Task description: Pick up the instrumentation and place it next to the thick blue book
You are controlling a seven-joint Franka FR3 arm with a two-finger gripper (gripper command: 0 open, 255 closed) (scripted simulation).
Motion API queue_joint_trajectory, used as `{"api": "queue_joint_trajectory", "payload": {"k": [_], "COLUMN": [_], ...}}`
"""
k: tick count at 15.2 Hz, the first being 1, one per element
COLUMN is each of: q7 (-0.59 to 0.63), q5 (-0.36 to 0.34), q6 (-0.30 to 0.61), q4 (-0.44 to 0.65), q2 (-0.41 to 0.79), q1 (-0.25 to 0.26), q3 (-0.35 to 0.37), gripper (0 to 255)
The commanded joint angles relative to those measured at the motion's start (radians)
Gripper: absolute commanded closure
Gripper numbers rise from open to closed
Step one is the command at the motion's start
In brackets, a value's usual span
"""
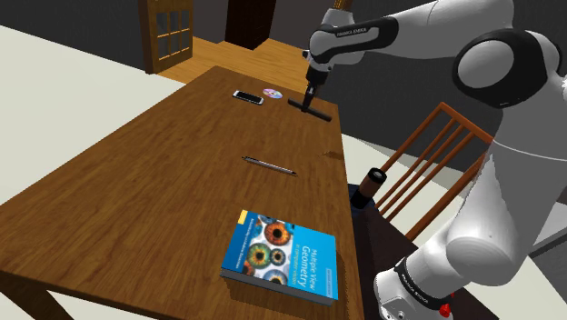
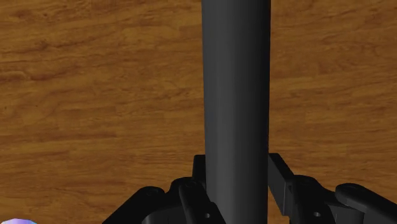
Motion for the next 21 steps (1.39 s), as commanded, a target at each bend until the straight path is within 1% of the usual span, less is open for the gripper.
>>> {"api": "queue_joint_trajectory", "payload": {"k": [1,6,11,16,21], "q7": [0.034,0.149,0.269,0.391,0.513], "q5": [-0.011,-0.046,-0.073,-0.092,-0.103], "q6": [0.004,0.035,0.051,0.056,0.054], "q4": [-0.037,-0.164,-0.257,-0.321,-0.356], "q2": [-0.032,-0.126,-0.198,-0.249,-0.279], "q1": [0.024,0.097,0.164,0.228,0.29], "q3": [0.007,0.038,0.079,0.129,0.183], "gripper": [255,255,255,255,255]}}
